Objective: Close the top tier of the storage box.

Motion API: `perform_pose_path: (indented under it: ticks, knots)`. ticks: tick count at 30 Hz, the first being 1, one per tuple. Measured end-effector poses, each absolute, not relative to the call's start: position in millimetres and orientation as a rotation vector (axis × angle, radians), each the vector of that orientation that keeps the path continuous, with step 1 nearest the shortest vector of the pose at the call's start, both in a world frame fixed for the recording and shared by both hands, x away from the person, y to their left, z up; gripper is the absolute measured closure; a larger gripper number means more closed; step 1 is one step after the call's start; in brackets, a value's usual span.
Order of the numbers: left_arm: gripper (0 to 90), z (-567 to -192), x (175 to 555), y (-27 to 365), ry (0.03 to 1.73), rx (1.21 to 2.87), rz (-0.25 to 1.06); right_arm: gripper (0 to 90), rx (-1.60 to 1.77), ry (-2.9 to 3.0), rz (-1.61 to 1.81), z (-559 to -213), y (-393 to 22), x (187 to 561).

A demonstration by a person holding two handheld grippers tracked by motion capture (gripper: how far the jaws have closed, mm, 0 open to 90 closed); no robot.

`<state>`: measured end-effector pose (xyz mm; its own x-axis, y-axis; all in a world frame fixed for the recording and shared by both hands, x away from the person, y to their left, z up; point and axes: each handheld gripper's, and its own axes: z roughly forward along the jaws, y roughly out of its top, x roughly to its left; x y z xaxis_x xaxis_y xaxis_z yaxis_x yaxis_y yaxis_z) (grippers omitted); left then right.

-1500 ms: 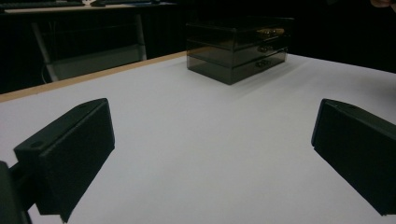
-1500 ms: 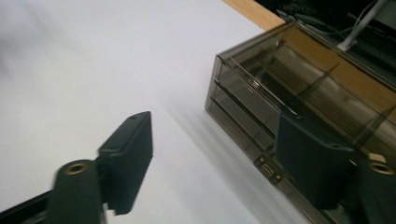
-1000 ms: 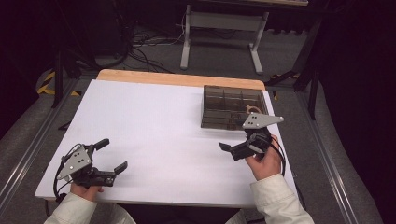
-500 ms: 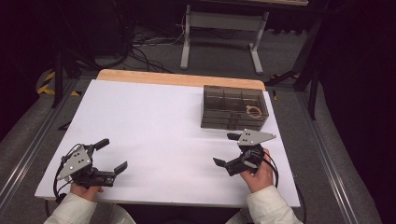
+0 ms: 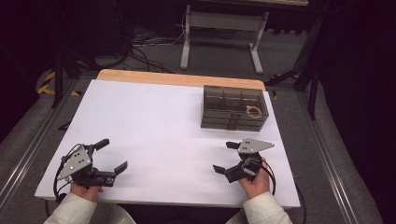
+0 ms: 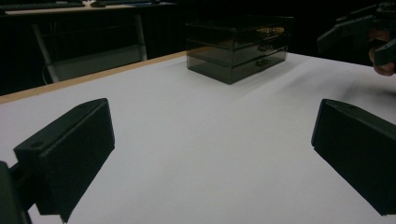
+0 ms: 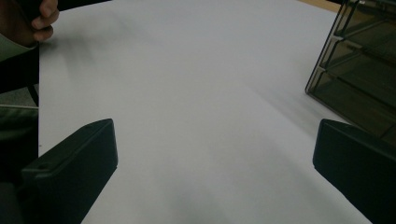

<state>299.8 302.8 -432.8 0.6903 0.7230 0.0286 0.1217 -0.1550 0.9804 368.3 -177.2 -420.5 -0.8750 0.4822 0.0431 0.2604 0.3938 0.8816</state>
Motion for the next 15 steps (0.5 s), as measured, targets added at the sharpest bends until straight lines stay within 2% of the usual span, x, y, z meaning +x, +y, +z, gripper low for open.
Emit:
perform_pose_path:
  ticks: [15]
  knots:
    - [0.2,-433,298,298,0.686,1.688,0.617,0.3,0.716,2.421,1.496,-441,-182,361]
